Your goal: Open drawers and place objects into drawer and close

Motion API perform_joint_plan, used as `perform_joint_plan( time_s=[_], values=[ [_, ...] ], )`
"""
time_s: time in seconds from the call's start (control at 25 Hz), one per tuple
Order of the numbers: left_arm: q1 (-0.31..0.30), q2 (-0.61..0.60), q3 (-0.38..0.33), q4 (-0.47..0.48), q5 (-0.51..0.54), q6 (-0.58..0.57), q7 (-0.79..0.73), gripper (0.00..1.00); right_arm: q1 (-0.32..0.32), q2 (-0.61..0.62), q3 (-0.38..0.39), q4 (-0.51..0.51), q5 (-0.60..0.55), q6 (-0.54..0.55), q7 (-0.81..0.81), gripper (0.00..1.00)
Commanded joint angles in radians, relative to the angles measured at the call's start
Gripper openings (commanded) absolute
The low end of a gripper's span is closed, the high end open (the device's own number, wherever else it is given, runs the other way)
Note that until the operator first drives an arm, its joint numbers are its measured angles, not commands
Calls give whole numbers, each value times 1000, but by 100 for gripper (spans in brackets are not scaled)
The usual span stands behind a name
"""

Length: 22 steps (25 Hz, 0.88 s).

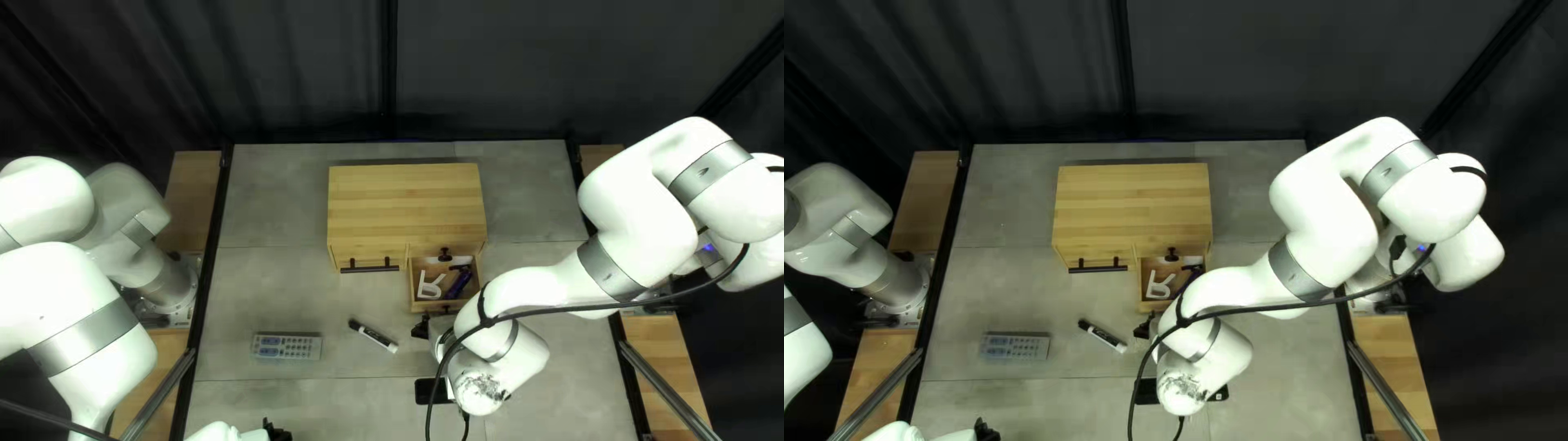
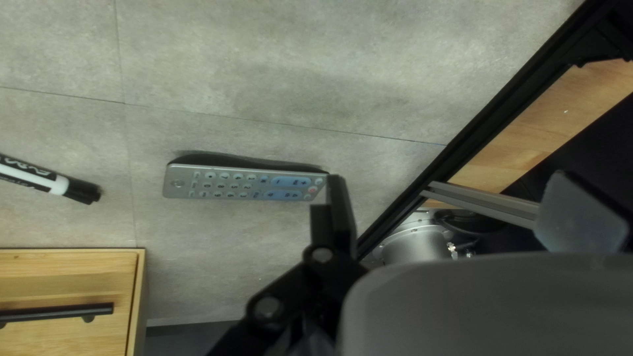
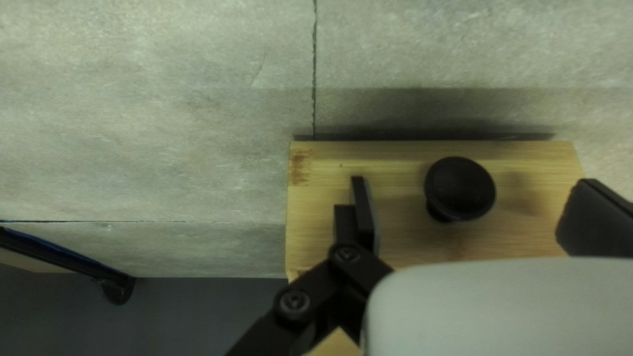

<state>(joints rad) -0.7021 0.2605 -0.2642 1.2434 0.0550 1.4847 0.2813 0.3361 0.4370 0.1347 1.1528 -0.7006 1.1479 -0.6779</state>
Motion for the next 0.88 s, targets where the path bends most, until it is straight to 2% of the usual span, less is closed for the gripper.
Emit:
perform_joint_plan(
  time_s=[0.04,0.88],
  values=[
    [0,0,0,0,0,0,0,100,-3,-4,-3,-6,-4,-2,-1,100],
    [0,0,0,0,0,0,0,100,-20,-29,-15,-40,-22,-19,-14,100]
  ],
)
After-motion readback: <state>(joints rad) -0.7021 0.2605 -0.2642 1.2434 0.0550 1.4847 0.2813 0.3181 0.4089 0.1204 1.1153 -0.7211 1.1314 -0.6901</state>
